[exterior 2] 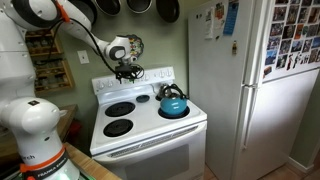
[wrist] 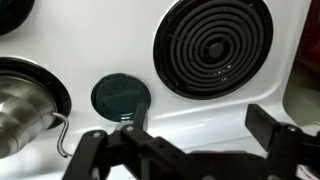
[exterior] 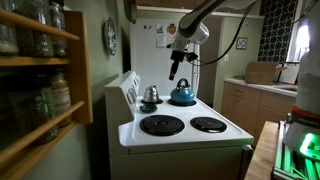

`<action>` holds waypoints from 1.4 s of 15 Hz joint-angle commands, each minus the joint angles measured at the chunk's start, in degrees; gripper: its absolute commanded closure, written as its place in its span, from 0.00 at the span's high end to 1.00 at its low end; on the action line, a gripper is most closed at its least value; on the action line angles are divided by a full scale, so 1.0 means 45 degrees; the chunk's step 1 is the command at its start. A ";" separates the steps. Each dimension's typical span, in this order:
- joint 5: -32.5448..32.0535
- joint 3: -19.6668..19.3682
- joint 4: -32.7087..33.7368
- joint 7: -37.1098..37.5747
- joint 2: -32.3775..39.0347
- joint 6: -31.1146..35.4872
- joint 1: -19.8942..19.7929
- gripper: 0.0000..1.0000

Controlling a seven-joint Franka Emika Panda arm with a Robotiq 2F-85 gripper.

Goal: Move the plate on the stove forward

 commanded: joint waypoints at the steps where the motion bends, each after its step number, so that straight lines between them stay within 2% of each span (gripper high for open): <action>1: -0.1223 0.0298 0.0744 0.2202 0.1280 0.0031 -0.0277 1.00; 3: -0.2278 0.0419 0.1082 0.2257 0.1710 -0.0048 -0.0297 1.00; 4: -0.1591 0.0593 0.0612 0.1949 0.1191 -0.0014 -0.0522 1.00; 10: -0.2125 0.0702 0.1071 0.2084 0.1690 -0.0014 -0.0539 1.00; 15: -0.1922 0.1554 0.1616 -0.1128 0.2443 0.1723 -0.0821 1.00; 17: -0.2326 0.1786 0.1908 -0.2068 0.2989 0.2351 -0.0802 1.00; 21: -0.2788 0.2172 0.2573 -0.3647 0.4211 0.2837 -0.0894 1.00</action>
